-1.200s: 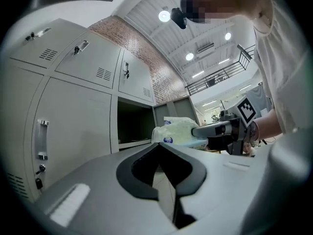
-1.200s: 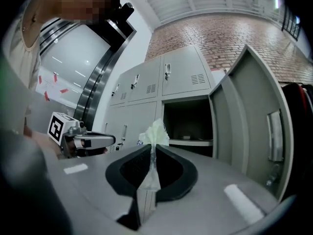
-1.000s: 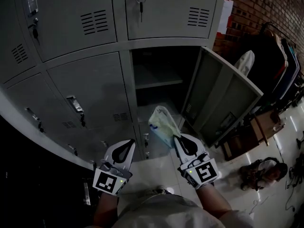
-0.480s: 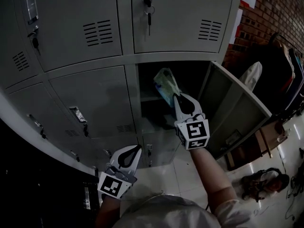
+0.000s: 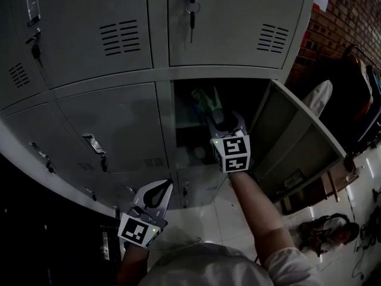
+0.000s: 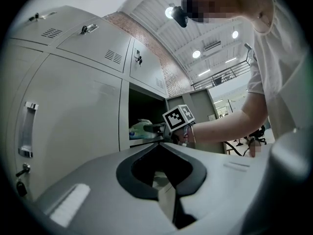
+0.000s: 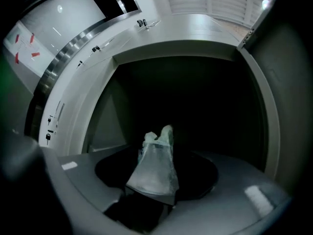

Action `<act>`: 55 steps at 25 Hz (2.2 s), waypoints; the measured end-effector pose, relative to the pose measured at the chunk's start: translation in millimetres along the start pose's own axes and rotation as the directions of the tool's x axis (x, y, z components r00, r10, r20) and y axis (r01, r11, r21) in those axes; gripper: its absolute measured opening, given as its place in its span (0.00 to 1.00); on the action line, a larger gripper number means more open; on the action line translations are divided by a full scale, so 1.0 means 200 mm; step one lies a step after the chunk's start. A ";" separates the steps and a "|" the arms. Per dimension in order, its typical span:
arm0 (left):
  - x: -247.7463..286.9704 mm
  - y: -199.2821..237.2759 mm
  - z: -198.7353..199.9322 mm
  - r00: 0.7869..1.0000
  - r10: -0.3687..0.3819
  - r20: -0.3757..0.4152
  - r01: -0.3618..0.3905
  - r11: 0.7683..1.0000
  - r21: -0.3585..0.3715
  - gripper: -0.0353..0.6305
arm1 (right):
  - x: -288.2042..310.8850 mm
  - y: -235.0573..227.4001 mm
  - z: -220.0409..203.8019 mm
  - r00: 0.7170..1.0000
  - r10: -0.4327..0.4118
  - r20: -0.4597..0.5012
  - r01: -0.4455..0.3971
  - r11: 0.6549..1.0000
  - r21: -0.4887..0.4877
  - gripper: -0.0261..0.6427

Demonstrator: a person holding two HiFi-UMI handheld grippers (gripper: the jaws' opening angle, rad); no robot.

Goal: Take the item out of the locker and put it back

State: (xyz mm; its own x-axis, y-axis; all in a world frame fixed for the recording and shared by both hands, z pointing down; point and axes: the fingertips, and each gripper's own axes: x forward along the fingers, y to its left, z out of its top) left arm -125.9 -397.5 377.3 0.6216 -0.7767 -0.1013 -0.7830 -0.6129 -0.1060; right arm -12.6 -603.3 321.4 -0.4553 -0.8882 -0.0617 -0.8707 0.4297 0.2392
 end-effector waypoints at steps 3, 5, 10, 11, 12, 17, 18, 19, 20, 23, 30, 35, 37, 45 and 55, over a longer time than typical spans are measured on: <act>0.01 0.02 0.01 1.000 0.010 0.013 -0.010 1.000 0.010 0.06 | -0.03 0.01 0.06 0.999 0.003 0.051 -0.001 0.999 -0.032 0.49; 0.02 0.00 0.01 1.000 0.001 0.015 -0.001 1.000 0.009 0.06 | -0.08 0.04 0.09 0.997 0.025 0.078 -0.021 0.998 -0.051 0.53; -0.02 -0.01 0.02 1.000 -0.009 0.024 0.009 1.000 0.005 0.06 | -0.38 0.18 0.14 0.988 0.060 0.140 -0.058 0.998 -0.019 0.22; -0.03 -0.01 0.02 1.000 -0.006 0.028 0.006 1.000 0.007 0.06 | -0.45 0.22 0.13 0.987 0.062 0.148 -0.060 0.998 -0.018 0.10; -0.04 -0.01 0.02 1.000 -0.006 0.028 0.006 1.000 0.008 0.06 | -0.51 0.27 0.11 0.986 0.071 0.150 -0.070 0.997 -0.013 0.04; -0.14 -0.09 0.00 0.999 -0.043 -0.010 0.043 0.999 -0.003 0.06 | -0.87 0.52 -0.03 0.989 0.119 0.092 -0.123 0.991 0.045 0.04; -0.16 -0.10 0.00 0.999 -0.045 -0.011 0.045 0.999 -0.004 0.06 | -0.93 0.57 -0.05 0.989 0.125 0.081 -0.130 0.990 0.056 0.04; -0.19 -0.11 -0.01 0.999 -0.048 -0.012 0.048 0.999 -0.006 0.06 | -0.98 0.62 -0.07 0.989 0.131 0.070 -0.136 0.989 0.066 0.04; -0.21 -0.13 -0.01 0.999 -0.052 -0.013 0.052 0.999 -0.010 0.06 | -1.03 0.66 -0.08 0.989 0.136 0.060 -0.141 0.987 0.073 0.04; -0.26 -0.18 -0.03 0.998 -0.061 -0.010 0.061 0.998 -0.020 0.06 | -1.13 0.72 -0.09 0.989 0.139 0.051 -0.142 0.987 0.081 0.04; -0.40 -0.37 -0.03 0.998 -0.064 -0.008 0.063 0.997 -0.046 0.06 | -1.37 0.79 -0.10 0.986 0.160 0.043 -0.163 0.984 0.078 0.04; -0.54 -0.58 -0.05 0.999 -0.041 -0.012 0.040 0.998 -0.055 0.06 | -1.60 0.87 -0.12 0.977 0.204 0.056 -0.208 0.975 0.077 0.04; -0.62 -0.70 -0.07 1.000 -0.016 -0.023 0.014 0.999 -0.050 0.06 | -1.73 0.92 -0.12 0.971 0.229 0.070 -0.236 0.965 0.111 0.04; -0.91 -1.32 -0.01 0.999 0.031 -0.033 -0.034 0.993 -0.115 0.06 | -2.40 0.92 -0.12 0.961 0.273 0.047 -0.277 0.945 0.174 0.04; -1.18 -1.70 0.16 0.998 0.046 -0.044 -0.049 0.997 -0.061 0.06 | -2.86 0.93 -0.04 0.949 0.313 0.037 -0.315 0.937 0.152 0.04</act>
State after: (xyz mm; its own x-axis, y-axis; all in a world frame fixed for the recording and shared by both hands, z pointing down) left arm -5.3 -1.6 405.6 0.5832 -0.8099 -0.0624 -0.8123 -0.5818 -0.0403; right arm 87.7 -16.2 409.5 -0.7117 -0.7022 -0.0190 -0.7004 0.7072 0.0963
